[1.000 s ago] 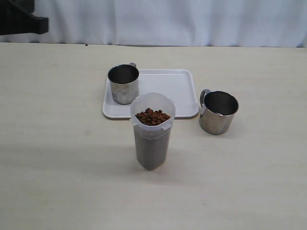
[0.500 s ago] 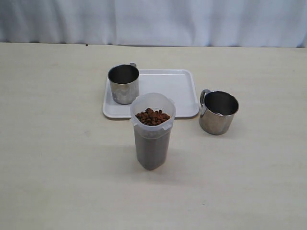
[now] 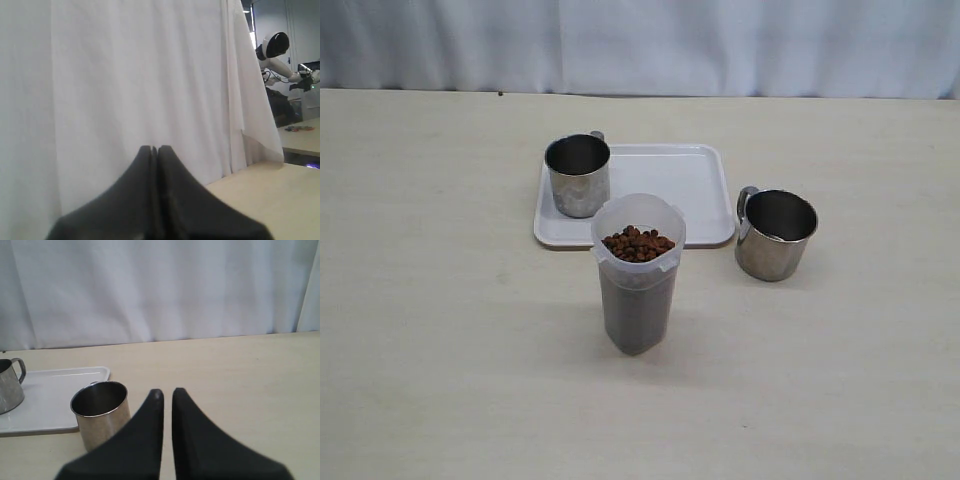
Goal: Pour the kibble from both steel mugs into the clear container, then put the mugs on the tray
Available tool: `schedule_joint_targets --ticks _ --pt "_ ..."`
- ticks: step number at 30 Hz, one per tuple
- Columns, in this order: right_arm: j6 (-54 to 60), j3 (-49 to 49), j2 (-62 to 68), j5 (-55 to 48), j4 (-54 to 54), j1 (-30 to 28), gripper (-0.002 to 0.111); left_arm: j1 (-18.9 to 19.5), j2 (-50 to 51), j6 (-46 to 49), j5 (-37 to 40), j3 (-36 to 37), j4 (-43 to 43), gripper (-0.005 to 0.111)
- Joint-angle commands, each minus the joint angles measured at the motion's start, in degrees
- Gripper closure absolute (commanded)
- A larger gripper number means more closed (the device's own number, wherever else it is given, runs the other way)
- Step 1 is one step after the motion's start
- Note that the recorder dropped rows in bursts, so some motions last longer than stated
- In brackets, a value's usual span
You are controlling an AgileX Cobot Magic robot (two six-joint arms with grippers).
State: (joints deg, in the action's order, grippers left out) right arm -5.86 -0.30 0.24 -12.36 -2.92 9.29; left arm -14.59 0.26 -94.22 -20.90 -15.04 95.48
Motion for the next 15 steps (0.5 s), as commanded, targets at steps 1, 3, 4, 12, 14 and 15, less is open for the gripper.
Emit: schedule_joint_targets --ticks 1,3,4,12,14,15 --pt "0.5 0.3 -0.2 0.0 0.2 0.2 0.103 0.0 -0.3 -0.4 -0.7 1.0 -2.2 0.107" --pt "0.5 0.3 -0.2 0.0 0.2 0.2 0.103 0.0 -0.3 1.6 -0.1 2.8 -9.4 0.107" --pt "0.5 0.3 -0.2 0.0 0.2 0.2 0.103 0.0 -0.3 7.1 2.0 3.6 -14.0 0.107" --pt "0.5 0.3 -0.2 0.0 0.2 0.2 0.103 -1.2 -0.3 100.4 22.5 13.1 -106.8 0.107" --pt "0.5 0.3 -0.2 0.0 0.2 0.2 0.103 -2.0 -0.3 97.8 22.4 15.0 -101.9 0.107" --pt "0.5 0.3 -0.2 0.0 0.2 0.2 0.103 -2.1 -0.3 95.0 22.0 15.0 -98.6 0.107"
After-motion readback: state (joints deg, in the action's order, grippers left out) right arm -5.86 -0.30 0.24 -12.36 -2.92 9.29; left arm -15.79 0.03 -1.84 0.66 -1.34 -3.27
